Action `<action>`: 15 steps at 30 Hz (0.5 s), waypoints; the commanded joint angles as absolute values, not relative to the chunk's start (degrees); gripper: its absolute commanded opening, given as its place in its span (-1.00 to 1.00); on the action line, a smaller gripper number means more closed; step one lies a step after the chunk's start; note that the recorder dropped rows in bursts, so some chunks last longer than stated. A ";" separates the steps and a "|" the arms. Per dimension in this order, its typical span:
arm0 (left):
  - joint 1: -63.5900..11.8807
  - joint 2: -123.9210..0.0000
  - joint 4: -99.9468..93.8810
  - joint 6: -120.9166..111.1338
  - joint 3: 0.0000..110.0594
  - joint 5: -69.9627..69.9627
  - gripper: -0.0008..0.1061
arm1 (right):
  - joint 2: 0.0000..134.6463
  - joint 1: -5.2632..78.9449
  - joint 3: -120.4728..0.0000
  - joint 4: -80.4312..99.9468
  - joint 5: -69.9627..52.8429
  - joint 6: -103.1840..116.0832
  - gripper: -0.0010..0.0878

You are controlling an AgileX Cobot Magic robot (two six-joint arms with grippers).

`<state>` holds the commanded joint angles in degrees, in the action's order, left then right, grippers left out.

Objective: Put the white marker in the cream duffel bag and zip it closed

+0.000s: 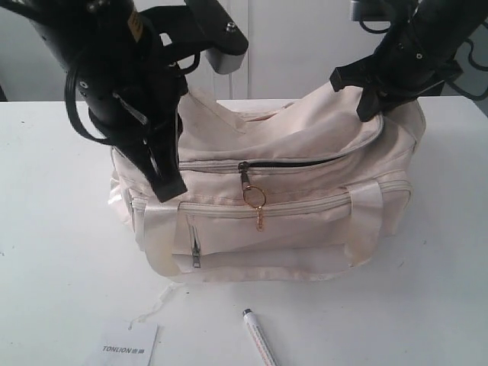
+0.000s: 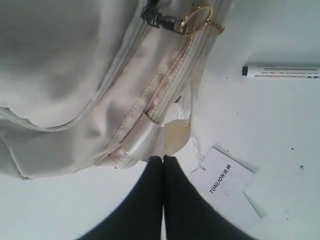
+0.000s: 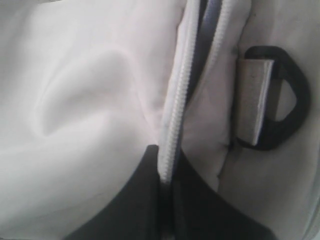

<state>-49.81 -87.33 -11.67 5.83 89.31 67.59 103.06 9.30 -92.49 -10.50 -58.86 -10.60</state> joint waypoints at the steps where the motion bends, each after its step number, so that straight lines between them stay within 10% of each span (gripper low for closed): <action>1: -49.81 -87.33 -11.67 4.10 88.56 66.05 -0.99 | 103.06 9.30 -92.49 -10.50 -58.86 -10.48 -0.98; 15: -36.29 -87.33 13.80 6.57 77.02 48.34 -0.99 | 103.06 9.30 -92.49 -10.50 -59.18 -10.38 -0.98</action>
